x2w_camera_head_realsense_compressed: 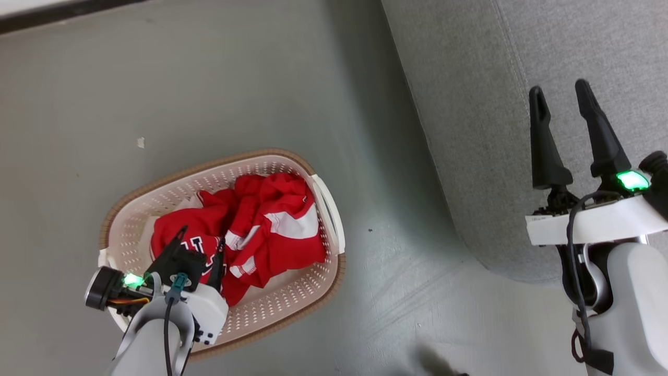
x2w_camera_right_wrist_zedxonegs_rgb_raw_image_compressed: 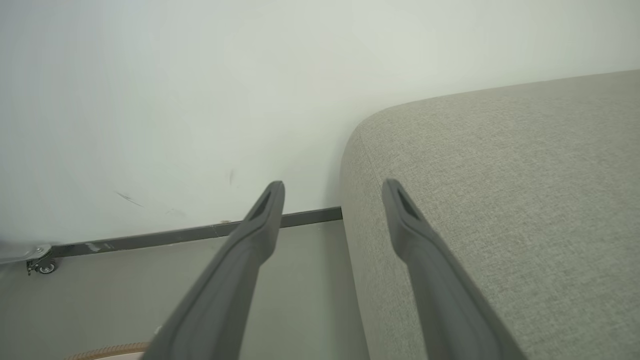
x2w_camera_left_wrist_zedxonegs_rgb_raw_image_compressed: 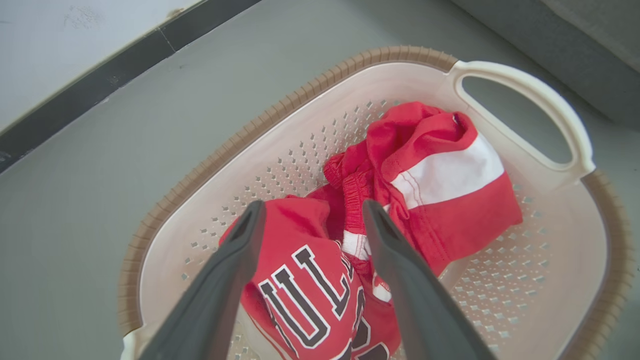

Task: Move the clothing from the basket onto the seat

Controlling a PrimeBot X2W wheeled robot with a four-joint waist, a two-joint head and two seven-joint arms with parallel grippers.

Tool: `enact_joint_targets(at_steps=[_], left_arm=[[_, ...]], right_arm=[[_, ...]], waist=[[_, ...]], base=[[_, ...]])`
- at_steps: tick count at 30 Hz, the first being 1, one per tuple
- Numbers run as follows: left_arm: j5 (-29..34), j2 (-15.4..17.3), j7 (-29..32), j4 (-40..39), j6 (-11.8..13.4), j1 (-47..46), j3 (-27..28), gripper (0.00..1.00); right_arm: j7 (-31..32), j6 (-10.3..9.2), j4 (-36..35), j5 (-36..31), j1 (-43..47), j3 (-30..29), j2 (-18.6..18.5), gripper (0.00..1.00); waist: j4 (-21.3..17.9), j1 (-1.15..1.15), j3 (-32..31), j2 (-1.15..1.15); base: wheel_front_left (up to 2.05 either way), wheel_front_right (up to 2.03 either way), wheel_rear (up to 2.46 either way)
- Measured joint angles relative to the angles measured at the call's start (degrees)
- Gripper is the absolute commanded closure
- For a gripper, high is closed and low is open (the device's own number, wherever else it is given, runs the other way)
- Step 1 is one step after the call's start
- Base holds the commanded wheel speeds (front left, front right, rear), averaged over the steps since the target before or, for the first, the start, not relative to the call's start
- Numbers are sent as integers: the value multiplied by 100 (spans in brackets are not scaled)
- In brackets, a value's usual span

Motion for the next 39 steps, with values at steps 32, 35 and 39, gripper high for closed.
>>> enact_joint_targets(at_steps=[32, 35, 39], left_arm=[[94, 141, 10, 1027, 564, -931, 266, 0], [153, 146, 20, 1132, 588, -1005, 242, 38], [203, 138, 118, 1303, 632, -1059, 177, 100]], right_arm=[[-1, 0, 60, 149, -840, 188, -10, 0], [-1, 0, 82, 149, -841, 201, -10, 0], [-1, 0, 96, 149, -845, 193, -10, 0]], waist=[[-254, 0, 886, 0], [-268, 0, 901, 0], [-286, 0, 909, 0]], base=[[0, 0, 0], [0, 0, 0], [0, 0, 0]])
